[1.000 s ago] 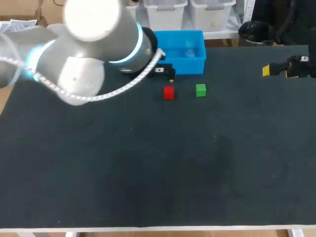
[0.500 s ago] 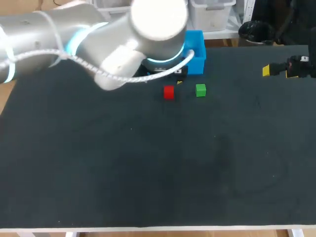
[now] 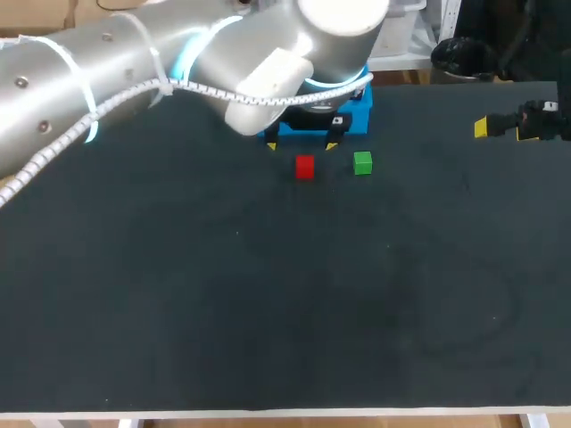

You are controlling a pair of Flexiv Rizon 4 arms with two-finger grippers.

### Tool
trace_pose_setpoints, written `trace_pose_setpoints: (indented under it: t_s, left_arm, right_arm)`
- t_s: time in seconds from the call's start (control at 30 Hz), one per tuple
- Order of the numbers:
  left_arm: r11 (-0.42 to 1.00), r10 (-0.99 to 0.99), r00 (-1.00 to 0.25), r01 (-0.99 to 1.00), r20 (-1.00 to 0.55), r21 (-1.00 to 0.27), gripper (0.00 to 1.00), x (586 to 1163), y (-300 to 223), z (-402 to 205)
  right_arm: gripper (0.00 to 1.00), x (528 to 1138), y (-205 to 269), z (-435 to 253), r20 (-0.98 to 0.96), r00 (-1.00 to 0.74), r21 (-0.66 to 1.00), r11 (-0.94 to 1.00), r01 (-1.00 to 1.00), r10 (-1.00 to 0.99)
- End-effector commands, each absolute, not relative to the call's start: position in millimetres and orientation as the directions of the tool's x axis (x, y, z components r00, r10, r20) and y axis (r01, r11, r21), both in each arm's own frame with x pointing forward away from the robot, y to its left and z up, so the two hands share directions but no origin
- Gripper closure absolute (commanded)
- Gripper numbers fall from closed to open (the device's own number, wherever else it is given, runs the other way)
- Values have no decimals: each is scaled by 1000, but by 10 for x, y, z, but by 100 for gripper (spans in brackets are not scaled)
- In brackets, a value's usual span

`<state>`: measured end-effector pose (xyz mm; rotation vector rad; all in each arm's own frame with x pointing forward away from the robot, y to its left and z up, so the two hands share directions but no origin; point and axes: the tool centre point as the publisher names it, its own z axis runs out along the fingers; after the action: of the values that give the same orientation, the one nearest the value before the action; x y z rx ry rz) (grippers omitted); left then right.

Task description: Use the left arm to pick the red cube and place it into the blue plastic box first, then use the right arm to grasp the green cube and put it into the same blue plastic box after the first action is fully finished.

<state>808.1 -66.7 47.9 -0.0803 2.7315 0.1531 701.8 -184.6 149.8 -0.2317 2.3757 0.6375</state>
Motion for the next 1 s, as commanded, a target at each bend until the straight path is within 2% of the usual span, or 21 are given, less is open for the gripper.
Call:
trace_pose_setpoints:
  t_s: [0.03,0.47,0.87,1.0]
  left_arm:
    - [993,-44,-930,-80,-364,84,0,8170,-671,408]
    - [994,-96,-951,-109,-293,30,0,8245,-669,205]
    - [997,-48,-959,-64,-278,50,0,8263,-719,102]
    - [997,-53,-964,-66,-262,42,8,8278,-699,58]
  right_arm:
    - [0,7012,-1849,1498,-641,-767,384,865,-322,0]
    - [0,7012,-1849,1498,-641,-767,384,865,-322,0]
    - [0,7012,-1849,1498,-641,-767,384,865,-322,0]
    - [0,7012,-1849,1498,-641,-767,384,865,-322,0]
